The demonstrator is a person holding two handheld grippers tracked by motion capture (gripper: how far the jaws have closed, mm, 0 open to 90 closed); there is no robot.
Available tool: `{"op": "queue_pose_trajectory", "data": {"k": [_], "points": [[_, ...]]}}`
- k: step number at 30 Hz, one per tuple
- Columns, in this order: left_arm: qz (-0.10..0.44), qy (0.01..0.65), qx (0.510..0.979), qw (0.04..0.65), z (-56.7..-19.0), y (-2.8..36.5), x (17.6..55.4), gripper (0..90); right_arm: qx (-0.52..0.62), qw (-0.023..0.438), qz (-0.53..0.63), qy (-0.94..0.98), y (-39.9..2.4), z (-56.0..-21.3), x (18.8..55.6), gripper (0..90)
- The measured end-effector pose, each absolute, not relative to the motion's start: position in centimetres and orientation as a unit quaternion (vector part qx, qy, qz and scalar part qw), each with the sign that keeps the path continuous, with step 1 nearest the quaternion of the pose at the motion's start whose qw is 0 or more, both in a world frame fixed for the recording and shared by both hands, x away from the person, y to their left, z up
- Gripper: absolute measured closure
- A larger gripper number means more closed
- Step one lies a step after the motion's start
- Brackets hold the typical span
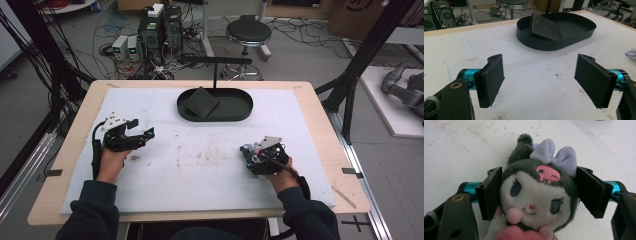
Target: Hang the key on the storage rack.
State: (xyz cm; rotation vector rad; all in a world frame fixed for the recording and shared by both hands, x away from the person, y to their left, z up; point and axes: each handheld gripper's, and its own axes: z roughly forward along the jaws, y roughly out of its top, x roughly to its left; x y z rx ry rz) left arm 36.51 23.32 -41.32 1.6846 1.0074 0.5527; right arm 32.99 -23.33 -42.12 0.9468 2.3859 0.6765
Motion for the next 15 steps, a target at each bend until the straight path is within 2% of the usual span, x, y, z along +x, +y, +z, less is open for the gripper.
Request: {"op": "queue_pose_trajectory", "data": {"k": [7,12,15], "points": [[0.233,0.421,0.704,0.523,-41.34,23.34,36.44,23.3,0.336,0.234,0.229,0.883,-23.03,-42.08,33.17,25.8],[0.232,0.419,0.706,0.521,-41.38,23.24,36.49,23.3,0.338,0.225,0.233,0.883,-23.17,-42.09,33.41,34.6],[0.232,0.419,0.706,0.522,-41.38,23.25,36.5,23.4,0.338,0.205,0.253,0.883,-23.9,-41.62,33.85,38.2]]}}
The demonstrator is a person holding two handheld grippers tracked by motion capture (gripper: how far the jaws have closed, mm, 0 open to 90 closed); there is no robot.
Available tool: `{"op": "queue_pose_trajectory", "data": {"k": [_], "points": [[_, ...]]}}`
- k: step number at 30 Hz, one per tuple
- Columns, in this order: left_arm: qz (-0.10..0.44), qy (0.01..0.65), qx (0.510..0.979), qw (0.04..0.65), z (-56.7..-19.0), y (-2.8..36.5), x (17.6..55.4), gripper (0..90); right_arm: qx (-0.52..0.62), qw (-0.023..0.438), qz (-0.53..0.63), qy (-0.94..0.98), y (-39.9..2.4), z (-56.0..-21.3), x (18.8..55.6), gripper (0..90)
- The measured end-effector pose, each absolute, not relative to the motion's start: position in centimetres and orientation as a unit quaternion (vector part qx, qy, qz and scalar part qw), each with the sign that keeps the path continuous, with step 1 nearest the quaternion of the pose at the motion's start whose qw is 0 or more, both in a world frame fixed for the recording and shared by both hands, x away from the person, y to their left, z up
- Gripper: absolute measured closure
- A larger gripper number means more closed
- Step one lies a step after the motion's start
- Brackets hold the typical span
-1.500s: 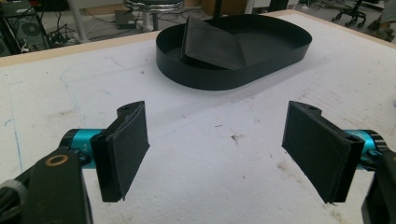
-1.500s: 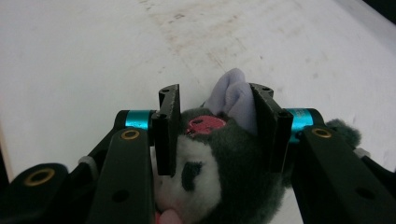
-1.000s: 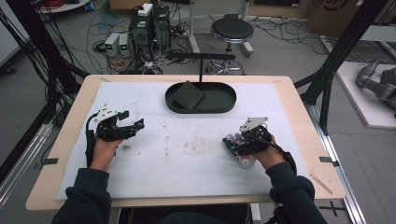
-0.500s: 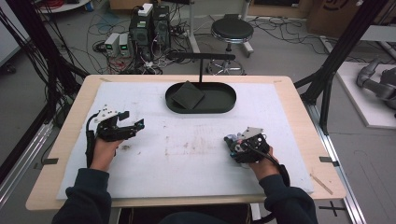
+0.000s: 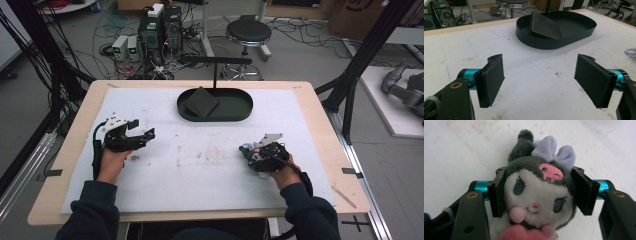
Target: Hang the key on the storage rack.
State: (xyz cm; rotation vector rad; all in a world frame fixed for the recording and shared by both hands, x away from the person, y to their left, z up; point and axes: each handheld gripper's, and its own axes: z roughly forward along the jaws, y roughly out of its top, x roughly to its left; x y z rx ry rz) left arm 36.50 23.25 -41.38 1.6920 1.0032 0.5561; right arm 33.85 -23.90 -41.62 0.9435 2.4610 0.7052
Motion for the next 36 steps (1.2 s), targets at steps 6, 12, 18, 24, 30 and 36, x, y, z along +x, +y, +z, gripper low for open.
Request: {"op": "queue_pose_trajectory", "data": {"k": [6,12,18,24,30,36], "points": [[0.232,0.425,0.699,0.526,-41.5,23.5,36.6,23.7,0.328,0.166,0.35,0.862,-25.9,-38.8,35.5,38.4],[0.236,0.422,0.696,0.531,-41.4,23.5,36.7,24.1,0.314,0.162,0.378,0.856,-26.5,-34.1,38.1,38.0],[0.245,0.411,0.694,0.538,-41.2,23.5,36.6,23.2,0.314,0.194,0.373,0.851,-26.1,-30.4,41.5,37.9],[0.251,0.407,0.693,0.54,-41.0,23.6,36.5,21.6,0.328,0.238,0.382,0.831,-25.4,-28.6,44.7,37.5],[0.252,0.406,0.695,0.537,-41.1,23.5,36.5,21.7,0.337,0.263,0.369,0.825,-24.1,-27.3,47.6,37.6],[0.25,0.407,0.695,0.537,-41.1,23.6,36.6,21.7,0.342,0.273,0.375,0.817,-22.6,-25.7,50.0,37.5]]}}
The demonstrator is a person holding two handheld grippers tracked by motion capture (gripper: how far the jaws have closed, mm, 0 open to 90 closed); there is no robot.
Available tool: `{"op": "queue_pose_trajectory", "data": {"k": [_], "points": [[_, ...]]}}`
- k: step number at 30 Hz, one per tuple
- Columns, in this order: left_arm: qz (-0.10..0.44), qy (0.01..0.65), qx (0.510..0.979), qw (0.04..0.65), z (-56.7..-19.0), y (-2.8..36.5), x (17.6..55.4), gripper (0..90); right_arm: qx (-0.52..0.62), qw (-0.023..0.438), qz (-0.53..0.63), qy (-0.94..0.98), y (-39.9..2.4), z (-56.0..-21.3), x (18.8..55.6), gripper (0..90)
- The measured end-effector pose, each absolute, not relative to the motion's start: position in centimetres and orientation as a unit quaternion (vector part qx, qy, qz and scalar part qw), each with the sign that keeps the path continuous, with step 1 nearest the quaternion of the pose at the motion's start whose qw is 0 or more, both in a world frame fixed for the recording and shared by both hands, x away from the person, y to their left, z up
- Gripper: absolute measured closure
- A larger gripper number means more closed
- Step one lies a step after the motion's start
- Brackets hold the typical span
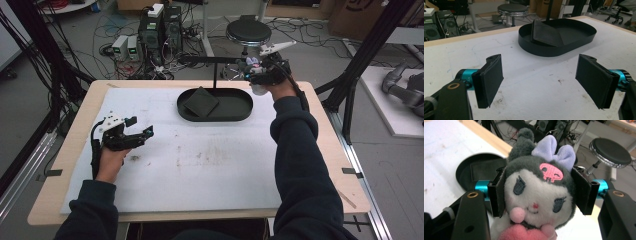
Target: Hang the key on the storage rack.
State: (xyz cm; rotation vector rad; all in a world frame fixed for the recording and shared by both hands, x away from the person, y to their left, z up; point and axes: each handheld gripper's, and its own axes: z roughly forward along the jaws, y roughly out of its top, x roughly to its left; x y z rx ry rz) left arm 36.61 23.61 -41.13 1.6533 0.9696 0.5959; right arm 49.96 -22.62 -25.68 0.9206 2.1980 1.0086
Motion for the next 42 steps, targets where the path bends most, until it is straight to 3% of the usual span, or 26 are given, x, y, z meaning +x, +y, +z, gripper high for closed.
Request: {"op": "queue_pose_trajectory", "data": {"k": [10,21,28,37,42], "points": [[0.251,0.407,0.693,0.539,-41.0,23.7,36.5,21.8,0.358,0.295,0.344,0.817,-20.5,-25.2,52.6,37.5],[0.253,0.412,0.692,0.537,-40.9,24.0,36.4,21.8,0.413,0.323,0.332,0.784,-22.1,-26.5,53.4,37.1],[0.251,0.413,0.693,0.536,-41.0,23.9,36.4,21.8,0.438,0.29,0.324,0.787,-23.8,-30.0,53.4,37.4],[0.249,0.413,0.693,0.536,-41.0,24.1,36.4,22.1,0.436,0.269,0.311,0.8,-21.1,-33.0,54.3,36.9],[0.249,0.414,0.691,0.537,-41.1,24.1,36.4,22.1,0.462,0.273,0.327,0.778,-20.7,-33.7,54.5,32.2]]}}
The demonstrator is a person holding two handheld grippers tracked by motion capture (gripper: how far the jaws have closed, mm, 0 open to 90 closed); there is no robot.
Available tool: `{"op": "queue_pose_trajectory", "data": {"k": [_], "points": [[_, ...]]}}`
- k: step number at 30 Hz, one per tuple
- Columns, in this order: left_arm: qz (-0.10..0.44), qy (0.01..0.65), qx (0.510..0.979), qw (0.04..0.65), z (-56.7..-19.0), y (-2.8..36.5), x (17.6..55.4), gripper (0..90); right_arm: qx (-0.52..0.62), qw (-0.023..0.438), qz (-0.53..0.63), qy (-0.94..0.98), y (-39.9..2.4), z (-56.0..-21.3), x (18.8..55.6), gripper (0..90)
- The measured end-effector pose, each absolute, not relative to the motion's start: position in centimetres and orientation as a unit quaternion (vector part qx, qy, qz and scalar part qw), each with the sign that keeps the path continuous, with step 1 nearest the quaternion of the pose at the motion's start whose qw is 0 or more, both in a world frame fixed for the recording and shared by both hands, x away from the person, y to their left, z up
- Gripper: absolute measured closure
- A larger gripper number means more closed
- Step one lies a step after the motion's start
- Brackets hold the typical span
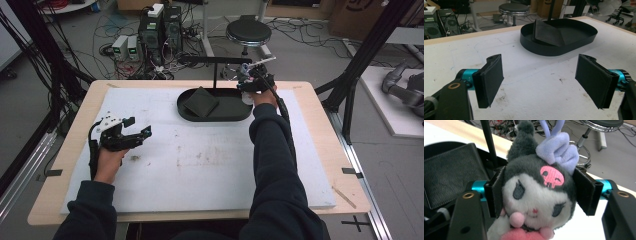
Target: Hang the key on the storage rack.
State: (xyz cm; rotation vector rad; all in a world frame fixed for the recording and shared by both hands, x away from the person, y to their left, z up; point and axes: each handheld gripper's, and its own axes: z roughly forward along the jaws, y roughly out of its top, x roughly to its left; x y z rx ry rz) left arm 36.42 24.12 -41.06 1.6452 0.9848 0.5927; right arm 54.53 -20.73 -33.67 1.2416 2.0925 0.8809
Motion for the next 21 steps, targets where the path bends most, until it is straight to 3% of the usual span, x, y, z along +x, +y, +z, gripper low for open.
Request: {"op": "queue_pose_trajectory", "data": {"k": [5,10,14,17,19,21], "points": [[0.245,0.415,0.691,0.539,-41.1,24.1,36.5,22.1,0.464,0.276,0.306,0.784,-20.8,-33.7,54.4,21.1],[0.244,0.413,0.692,0.539,-41.2,24.0,36.5,22.1,0.448,0.295,0.328,0.778,-22.4,-32.9,52.7,21.2],[0.241,0.415,0.688,0.544,-41.1,24.0,36.5,22.1,0.436,0.256,0.343,0.792,-24.7,-32.2,51.2,21.3],[0.238,0.418,0.686,0.545,-41.2,24.1,36.6,22.1,0.415,0.258,0.349,0.799,-25.5,-31.4,49.6,21.5],[0.236,0.421,0.685,0.545,-41.3,24.1,36.7,22.0,0.39,0.27,0.381,0.794,-26.3,-31.1,47.9,26.5],[0.235,0.423,0.684,0.545,-41.3,24.1,36.7,22.0,0.386,0.261,0.397,0.791,-27.1,-31.0,46.5,24.6]]}}
